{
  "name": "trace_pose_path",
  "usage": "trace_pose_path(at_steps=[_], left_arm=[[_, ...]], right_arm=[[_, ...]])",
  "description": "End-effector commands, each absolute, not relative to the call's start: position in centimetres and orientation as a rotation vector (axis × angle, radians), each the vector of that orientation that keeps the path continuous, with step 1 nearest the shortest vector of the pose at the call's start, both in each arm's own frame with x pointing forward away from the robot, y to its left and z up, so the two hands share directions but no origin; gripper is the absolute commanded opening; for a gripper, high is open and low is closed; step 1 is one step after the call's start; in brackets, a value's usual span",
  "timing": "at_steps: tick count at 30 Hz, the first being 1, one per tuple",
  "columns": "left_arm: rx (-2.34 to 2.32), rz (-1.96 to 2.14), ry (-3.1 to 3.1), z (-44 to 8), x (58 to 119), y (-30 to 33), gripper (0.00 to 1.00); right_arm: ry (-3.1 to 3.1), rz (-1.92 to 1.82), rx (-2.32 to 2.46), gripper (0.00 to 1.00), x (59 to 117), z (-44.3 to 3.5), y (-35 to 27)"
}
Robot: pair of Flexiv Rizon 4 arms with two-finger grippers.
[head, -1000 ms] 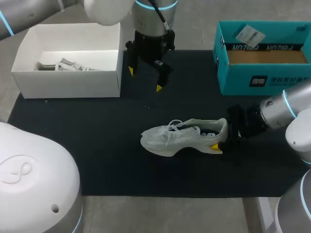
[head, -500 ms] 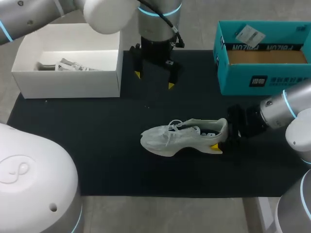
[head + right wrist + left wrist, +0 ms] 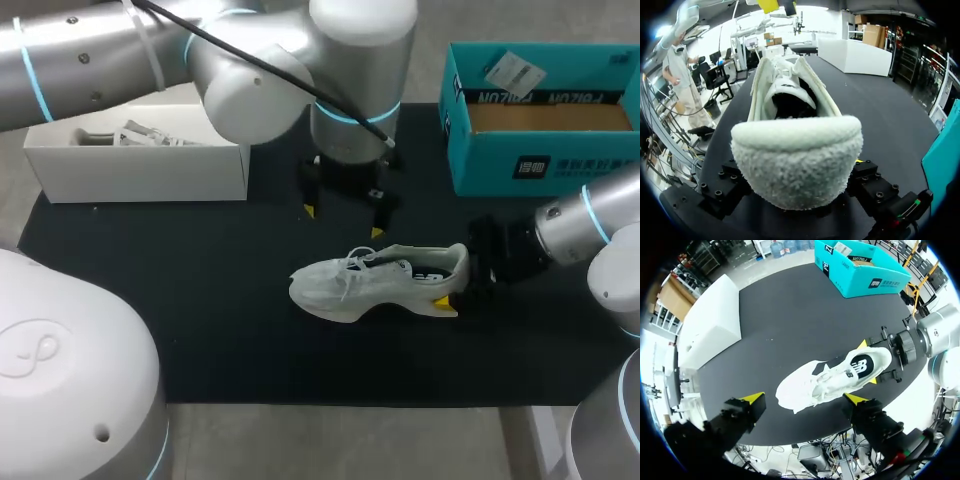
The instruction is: Take the shoe out of the shoebox, open the shoe tongue, remove and reinsert the insole, then place the shoe into the shoebox
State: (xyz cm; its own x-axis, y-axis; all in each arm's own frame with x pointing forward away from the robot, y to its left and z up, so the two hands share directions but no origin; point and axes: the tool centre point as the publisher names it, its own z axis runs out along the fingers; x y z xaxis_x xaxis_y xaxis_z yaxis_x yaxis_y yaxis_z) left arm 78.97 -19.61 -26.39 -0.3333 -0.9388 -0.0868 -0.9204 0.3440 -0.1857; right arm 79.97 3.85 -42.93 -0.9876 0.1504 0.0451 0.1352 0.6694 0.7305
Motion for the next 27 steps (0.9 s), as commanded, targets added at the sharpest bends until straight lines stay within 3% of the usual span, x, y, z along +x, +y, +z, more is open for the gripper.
trace_pose_path(at_steps=[1,27], left_arm=[[-1.707,-0.161,2.423,-28.6,78.7,-21.5,1.00],[-1.670,-0.168,2.442,-34.9,79.3,-27.9,1.00]], right_arm=[[2.853,1.240,0.246,0.00,79.9,-42.9,3.9],[2.853,1.240,0.246,0.00,79.9,-42.9,3.9]])
